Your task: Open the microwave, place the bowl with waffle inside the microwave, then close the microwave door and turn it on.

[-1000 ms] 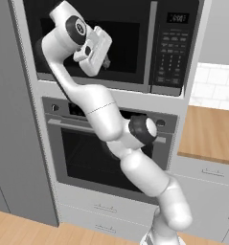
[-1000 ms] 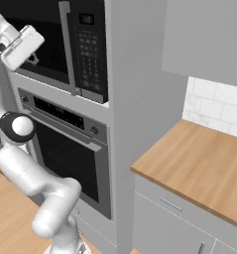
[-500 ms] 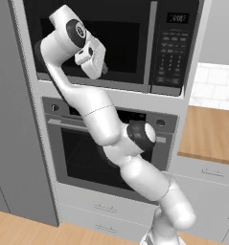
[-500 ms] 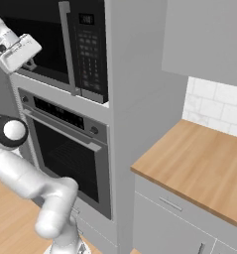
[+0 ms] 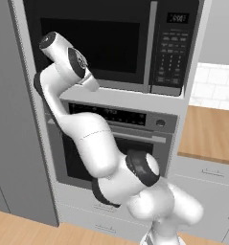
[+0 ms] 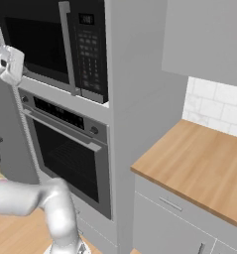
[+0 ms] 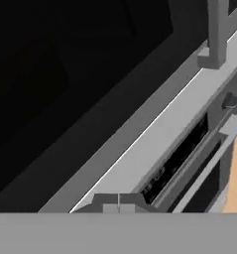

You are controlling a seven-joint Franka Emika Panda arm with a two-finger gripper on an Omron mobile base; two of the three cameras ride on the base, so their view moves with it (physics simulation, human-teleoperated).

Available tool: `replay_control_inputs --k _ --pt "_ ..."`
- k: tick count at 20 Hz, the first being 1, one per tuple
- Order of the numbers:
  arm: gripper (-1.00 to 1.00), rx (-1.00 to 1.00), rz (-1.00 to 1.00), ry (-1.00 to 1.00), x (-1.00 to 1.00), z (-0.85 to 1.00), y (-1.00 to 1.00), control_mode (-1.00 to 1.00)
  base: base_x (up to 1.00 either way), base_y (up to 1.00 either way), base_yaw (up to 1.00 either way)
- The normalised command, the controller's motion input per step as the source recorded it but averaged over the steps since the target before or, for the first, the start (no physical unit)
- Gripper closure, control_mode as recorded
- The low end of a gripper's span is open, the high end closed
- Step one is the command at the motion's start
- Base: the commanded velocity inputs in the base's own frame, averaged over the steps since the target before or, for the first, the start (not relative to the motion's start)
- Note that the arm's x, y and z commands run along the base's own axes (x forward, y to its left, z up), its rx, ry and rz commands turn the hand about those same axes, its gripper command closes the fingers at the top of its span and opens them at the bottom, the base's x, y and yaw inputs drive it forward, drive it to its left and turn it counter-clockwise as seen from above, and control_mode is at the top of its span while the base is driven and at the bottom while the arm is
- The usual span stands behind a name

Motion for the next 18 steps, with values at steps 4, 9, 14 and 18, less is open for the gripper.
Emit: replay_control_inputs --k 4,9,14,18 --pt "1.0 -0.24 0.78 -0.31 -0.34 -1.0 0.0 -1.0 0.0 0.0 0.0" --pt "1.0 -0.09 0.58 -0.39 -0.81 -0.75 -0.29 -1.0 0.0 0.0 0.0" --pt "1.0 -0.02 0.33 -0.37 -1.0 0.26 -0.06 -1.0 0.0 0.0 0.0" --pt "1.0 -0.16 0.08 -0.4 -1.0 0.85 0.0 -1.0 0.0 0.0 0.0"
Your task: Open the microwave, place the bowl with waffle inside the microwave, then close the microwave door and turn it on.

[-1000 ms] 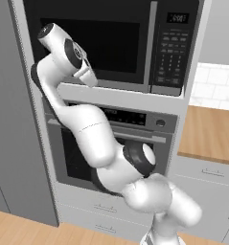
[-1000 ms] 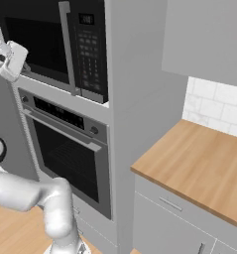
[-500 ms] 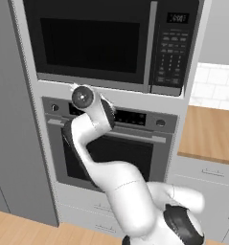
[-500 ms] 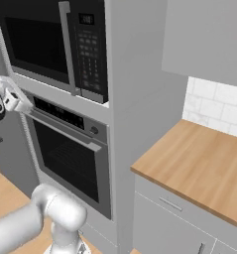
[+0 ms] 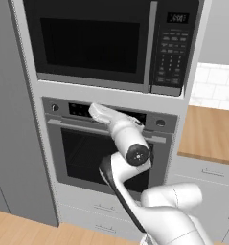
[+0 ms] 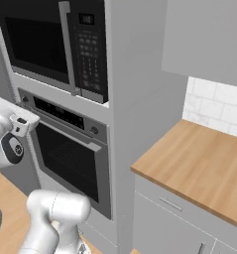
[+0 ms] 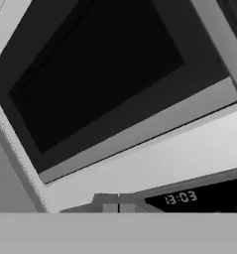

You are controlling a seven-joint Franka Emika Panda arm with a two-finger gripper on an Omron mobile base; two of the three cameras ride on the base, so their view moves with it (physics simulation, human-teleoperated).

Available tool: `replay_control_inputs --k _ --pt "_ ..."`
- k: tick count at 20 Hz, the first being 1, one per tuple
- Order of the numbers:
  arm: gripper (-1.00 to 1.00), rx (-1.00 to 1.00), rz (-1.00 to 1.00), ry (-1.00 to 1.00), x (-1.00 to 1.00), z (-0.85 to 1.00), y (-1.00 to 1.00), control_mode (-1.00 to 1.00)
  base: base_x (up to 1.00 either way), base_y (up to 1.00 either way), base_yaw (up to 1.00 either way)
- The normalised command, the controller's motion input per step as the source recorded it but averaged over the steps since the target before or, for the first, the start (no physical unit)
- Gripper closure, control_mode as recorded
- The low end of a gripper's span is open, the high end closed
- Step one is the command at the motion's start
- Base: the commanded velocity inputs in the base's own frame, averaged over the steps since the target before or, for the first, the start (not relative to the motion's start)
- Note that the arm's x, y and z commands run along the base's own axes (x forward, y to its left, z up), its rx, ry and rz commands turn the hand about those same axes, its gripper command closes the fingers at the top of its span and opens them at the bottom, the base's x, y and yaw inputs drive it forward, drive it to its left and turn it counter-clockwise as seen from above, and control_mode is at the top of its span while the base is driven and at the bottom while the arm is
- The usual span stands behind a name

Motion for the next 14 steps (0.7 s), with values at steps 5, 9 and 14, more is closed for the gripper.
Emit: replay_control_inputs --k 5,9,14 --pt "1.0 -0.09 -0.01 -0.39 -0.83 0.92 -0.16 -1.0 0.0 0.0 0.0" --pt "1.0 0.06 -0.15 -0.11 -0.99 0.68 -0.44 -1.0 0.0 0.0 0.0" --pt "1.0 0.27 -0.29 0.0 -0.98 0.48 -0.78 -1.0 0.0 0.0 0.0"
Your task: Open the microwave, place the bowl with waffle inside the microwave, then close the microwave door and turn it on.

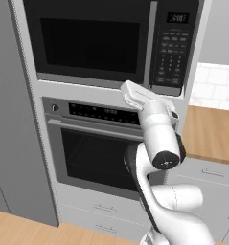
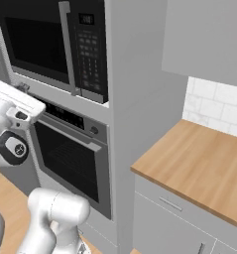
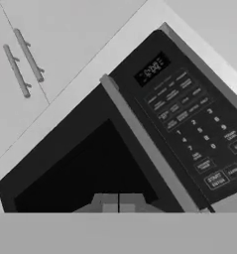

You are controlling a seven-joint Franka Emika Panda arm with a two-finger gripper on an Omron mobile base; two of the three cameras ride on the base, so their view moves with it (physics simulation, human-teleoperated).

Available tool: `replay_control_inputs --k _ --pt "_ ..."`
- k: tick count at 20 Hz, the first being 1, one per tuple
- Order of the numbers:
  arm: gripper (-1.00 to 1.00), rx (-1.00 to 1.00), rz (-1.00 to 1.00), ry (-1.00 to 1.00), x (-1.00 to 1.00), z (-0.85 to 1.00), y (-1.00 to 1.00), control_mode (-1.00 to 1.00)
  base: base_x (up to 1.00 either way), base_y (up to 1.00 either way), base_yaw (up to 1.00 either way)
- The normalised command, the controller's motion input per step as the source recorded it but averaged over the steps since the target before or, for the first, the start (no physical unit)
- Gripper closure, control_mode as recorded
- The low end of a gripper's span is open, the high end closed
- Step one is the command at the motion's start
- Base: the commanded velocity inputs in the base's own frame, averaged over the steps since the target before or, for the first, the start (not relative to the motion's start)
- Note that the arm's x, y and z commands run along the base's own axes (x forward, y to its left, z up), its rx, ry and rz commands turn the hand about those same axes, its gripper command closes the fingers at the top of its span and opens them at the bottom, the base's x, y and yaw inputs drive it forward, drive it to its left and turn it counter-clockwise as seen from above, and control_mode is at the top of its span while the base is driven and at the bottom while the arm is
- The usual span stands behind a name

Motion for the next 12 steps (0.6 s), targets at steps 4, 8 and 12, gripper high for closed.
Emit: replay_control_inputs --k 4,8,12 --pt "1.0 0.34 -0.31 0.01 -1.0 0.17 -0.74 -1.0 0.0 0.0 0.0" --pt "1.0 0.23 -0.14 -0.1 -1.0 -0.07 -0.29 -1.0 0.0 0.0 0.0" --pt "1.0 0.14 -0.07 -0.16 -0.86 -0.46 -0.11 -1.0 0.0 0.0 0.0"
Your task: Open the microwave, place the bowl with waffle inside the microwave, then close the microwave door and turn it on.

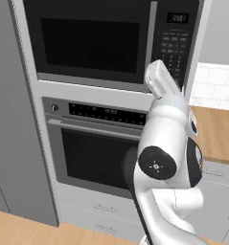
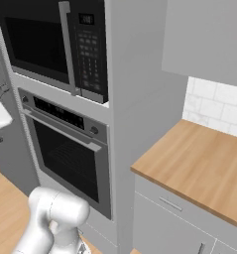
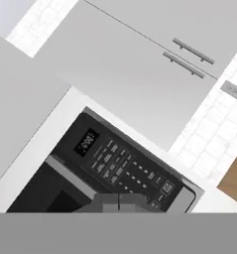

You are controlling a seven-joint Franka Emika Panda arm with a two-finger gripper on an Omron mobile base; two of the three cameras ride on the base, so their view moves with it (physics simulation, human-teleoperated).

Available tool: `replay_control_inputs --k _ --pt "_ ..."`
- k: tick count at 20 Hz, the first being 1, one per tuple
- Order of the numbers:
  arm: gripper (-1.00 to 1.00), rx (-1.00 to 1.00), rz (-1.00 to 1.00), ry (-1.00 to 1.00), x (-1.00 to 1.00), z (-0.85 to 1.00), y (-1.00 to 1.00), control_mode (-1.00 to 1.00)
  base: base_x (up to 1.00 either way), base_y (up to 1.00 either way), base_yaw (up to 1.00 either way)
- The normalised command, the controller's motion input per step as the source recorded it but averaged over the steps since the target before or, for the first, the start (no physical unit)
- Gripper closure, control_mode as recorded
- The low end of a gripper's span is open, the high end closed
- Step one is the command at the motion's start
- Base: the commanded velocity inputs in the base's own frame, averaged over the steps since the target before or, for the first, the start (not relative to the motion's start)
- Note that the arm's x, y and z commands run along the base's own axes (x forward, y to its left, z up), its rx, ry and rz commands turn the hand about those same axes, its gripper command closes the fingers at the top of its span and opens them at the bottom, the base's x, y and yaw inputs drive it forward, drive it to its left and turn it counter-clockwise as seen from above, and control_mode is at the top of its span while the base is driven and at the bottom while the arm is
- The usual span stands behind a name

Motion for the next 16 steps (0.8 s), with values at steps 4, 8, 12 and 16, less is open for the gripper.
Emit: replay_control_inputs --k 4,8,12,16 --pt "1.0 0.16 -0.01 -0.02 -0.47 -0.63 -0.37 -1.0 0.0 0.0 0.0" --pt "1.0 0.22 0.0 0.0 -0.15 -0.69 -0.63 -1.0 0.0 0.0 0.0" --pt "1.0 0.28 0.06 -0.15 0.08 -0.38 -0.47 -1.0 0.0 0.0 0.0" --pt "1.0 0.24 0.14 -0.16 0.35 -0.3 -0.11 -1.0 0.0 0.0 0.0"
